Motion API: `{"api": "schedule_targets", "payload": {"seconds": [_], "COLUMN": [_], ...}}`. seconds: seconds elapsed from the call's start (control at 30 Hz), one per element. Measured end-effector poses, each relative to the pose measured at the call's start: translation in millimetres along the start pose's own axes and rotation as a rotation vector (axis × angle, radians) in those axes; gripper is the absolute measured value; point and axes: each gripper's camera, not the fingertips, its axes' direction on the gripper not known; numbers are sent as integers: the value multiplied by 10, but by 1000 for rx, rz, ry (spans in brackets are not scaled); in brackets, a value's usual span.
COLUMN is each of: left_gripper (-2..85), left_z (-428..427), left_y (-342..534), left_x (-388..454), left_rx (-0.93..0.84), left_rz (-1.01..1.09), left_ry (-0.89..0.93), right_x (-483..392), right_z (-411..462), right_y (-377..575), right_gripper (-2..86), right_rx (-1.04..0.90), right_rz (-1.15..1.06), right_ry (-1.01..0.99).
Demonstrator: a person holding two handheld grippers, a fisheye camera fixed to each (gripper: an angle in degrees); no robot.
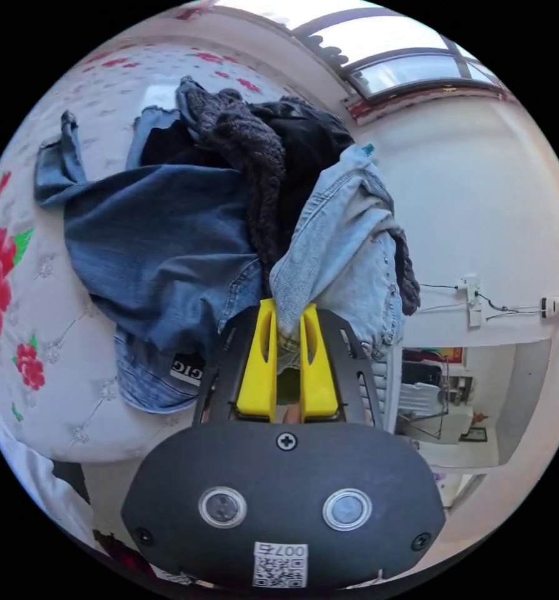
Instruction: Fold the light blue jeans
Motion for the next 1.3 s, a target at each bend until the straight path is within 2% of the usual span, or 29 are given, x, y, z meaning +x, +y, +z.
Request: {"api": "schedule_targets", "payload": {"seconds": [0.1, 0.17, 0.33, 0.43, 0.6, 0.7, 0.8, 0.93, 1.1, 1.2, 1.3], "left_gripper": [-5, 3, 86, 112, 113, 88, 69, 76, 92, 99, 100], "left_z": [-63, -169, -582, -784, -1020, -1047, -1084, -1259, -1175, -805, -286], "left_y": [125, 212, 532, 704, 911, 919, 1006, 1382, 1633, 1495, 1143], "left_x": [67, 102, 24, -113, -712, -1388, -2112, -2852, -2991, -2844, -2699], "left_rx": [10, 61, 243, 308, 426, 436, 391, 415, 333, 218, 94], "left_rz": [98, 180, 414, 488, 418, 204, -10, -147, -130, -75, -25], "left_ry": [104, 112, 304, 354, 232, 41, -169, -179, -114, -107, -205], "right_x": [57, -39, -698, -1469, -3246, -4113, -4356, -4074, -3310, -2788, -2406], "right_z": [-505, -703, -1164, -1538, -2286, -2678, -2720, -2260, -1115, -605, -169], "right_y": [218, 347, 591, 608, 492, 465, 507, 572, 809, 908, 958], "right_gripper": [16, 10, 2, 1, 8, 21, 34, 50, 79, 92, 100], "right_rx": [161, 211, 346, 403, 438, 365, 359, 385, 135, -9, -123], "right_rz": [99, 108, -52, -238, -602, -717, -758, -571, -217, 34, 262], "right_ry": [-242, -330, -660, -851, -1349, -1457, -1413, -1168, -778, -650, -553]}}
